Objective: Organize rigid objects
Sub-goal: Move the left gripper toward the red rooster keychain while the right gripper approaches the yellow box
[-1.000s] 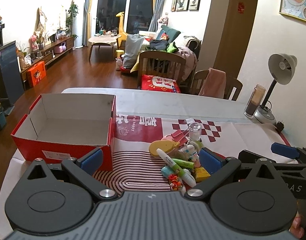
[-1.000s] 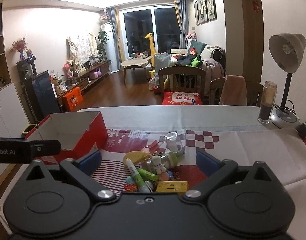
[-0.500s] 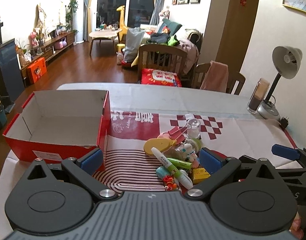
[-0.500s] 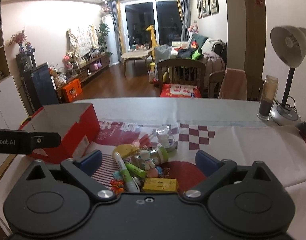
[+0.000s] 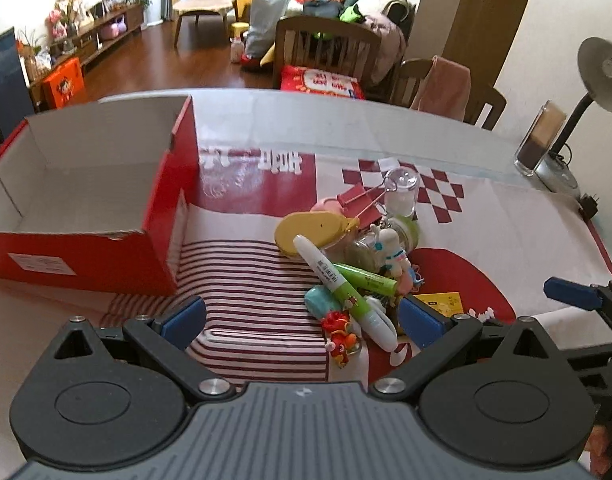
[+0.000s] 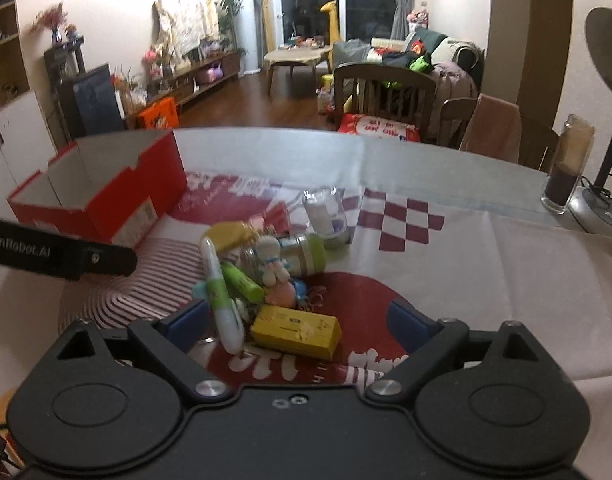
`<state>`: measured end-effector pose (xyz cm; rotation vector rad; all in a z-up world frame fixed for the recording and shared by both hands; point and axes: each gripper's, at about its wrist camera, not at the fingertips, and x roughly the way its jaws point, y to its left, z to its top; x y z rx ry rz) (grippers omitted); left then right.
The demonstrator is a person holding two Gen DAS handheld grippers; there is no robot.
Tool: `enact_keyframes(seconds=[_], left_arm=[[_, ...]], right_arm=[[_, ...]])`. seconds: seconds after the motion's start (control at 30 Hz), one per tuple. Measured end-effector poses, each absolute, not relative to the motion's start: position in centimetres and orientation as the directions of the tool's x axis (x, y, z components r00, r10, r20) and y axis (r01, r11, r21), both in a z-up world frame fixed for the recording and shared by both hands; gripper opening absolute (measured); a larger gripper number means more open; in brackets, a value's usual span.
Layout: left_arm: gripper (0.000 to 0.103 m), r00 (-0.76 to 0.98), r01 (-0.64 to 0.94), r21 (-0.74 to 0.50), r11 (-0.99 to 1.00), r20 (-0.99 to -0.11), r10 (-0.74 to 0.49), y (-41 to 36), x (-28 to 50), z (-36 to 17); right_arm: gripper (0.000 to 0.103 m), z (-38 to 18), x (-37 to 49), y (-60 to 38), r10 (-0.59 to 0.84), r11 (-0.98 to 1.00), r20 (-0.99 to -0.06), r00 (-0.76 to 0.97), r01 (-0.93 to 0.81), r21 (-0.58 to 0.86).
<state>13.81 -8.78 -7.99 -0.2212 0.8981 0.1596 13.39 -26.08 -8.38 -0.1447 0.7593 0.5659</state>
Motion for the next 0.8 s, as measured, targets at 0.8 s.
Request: enact_keyframes(seconds=[0.8], left_arm=[[0.101,0.512,-0.121,-0.014,0.993,-0.857,0.050,-11.7,17.3,-15.3]], right_arm=[[0.071,-14.4,17.0,-24.7,0.413,0.710,-0.785,0.461,-0.703,-0.039]])
